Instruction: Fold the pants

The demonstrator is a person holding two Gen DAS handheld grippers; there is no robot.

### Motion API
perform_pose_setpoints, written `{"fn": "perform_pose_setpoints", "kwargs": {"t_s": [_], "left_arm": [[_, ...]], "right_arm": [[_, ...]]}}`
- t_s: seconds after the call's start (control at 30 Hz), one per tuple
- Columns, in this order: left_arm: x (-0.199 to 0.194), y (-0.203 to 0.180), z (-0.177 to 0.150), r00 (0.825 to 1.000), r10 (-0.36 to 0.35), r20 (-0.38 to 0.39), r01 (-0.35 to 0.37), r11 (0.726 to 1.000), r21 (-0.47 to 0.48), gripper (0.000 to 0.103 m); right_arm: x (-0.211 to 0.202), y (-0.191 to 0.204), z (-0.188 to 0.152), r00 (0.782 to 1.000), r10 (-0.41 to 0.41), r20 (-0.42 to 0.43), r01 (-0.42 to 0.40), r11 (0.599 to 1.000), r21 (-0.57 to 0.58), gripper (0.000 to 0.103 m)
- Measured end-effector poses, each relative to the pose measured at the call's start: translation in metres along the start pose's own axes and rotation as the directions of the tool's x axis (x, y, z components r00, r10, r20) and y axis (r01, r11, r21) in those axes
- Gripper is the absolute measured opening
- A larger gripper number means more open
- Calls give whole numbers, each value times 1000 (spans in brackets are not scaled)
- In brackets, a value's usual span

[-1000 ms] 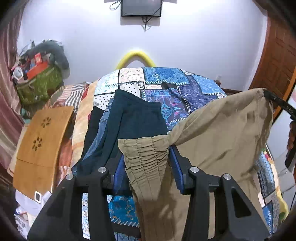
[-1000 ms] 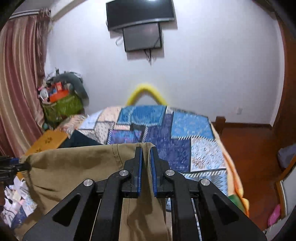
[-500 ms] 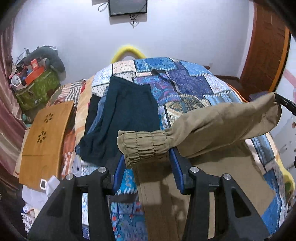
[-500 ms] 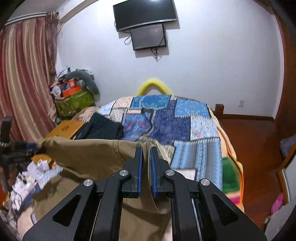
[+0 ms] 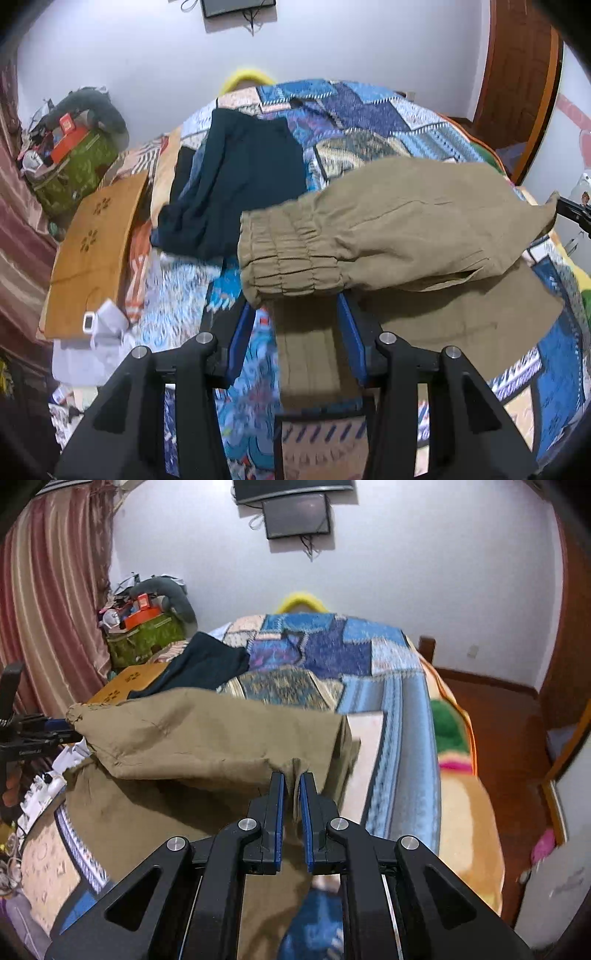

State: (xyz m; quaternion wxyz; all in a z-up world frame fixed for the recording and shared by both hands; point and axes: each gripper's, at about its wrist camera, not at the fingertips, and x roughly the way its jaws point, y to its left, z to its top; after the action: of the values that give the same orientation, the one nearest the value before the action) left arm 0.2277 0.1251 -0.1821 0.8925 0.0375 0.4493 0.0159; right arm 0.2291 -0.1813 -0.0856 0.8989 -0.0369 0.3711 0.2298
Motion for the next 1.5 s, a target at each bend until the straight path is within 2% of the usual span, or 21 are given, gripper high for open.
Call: {"fn": "perform_pose_setpoints", "kwargs": {"t_s": [0.23, 0.4, 0.57, 0.67, 0.77, 0.8, 0.83, 0.93, 1.1, 1.27, 1.33, 1.5], "left_arm": [[3, 8, -27, 998, -15, -60, 11, 998, -60, 45], [-11, 13, -34, 999, 18, -43, -21, 997, -74, 46], [-31, 8, -29, 999, 41, 3, -41, 998, -49, 49], [-39, -2, -24, 998, 52, 32, -52, 999, -15, 59], [-42, -18, -20, 997, 53, 55, -55, 998, 41, 73], [-42, -22, -19, 998, 39, 55, -42, 998, 56, 78], [-39, -29, -18, 999, 17, 45, -20, 997, 75, 81], [-29, -46, -18, 1000, 23, 17, -25, 989, 144, 83], [-9, -72, -18, 998, 62, -13, -57, 967, 248, 83], [3, -85, -10, 999, 24, -41, -12, 963, 269, 83], [5, -88, -7, 999, 10, -44, 2, 963, 269, 83], [10, -96, -2, 999, 4, -50, 11, 959, 284, 83]], "right_arm": [[-6, -2, -39, 998, 0, -58, 3, 999, 49, 8], [-20, 3, -52, 999, -14, -46, 17, 998, 66, 8], [-41, 7, -56, 999, -43, 5, 42, 996, 79, 8], [-44, 18, -50, 1000, -31, -2, 31, 999, 41, 10], [-41, 32, -46, 1000, -4, -8, 4, 1000, -4, 33], [-38, 37, -44, 1000, 2, -11, -3, 1000, -22, 48], [-35, 44, -43, 1000, 9, -11, -9, 999, -48, 56], [-21, 63, -43, 999, 28, -40, -33, 992, -125, 63], [6, 86, -46, 993, 41, -110, -66, 970, -233, 63], [29, 104, -45, 988, 30, -154, -78, 945, -318, 63], [33, 109, -42, 991, 26, -130, -70, 936, -345, 63], [52, 109, -30, 986, 60, -157, -108, 943, -314, 61]]}}
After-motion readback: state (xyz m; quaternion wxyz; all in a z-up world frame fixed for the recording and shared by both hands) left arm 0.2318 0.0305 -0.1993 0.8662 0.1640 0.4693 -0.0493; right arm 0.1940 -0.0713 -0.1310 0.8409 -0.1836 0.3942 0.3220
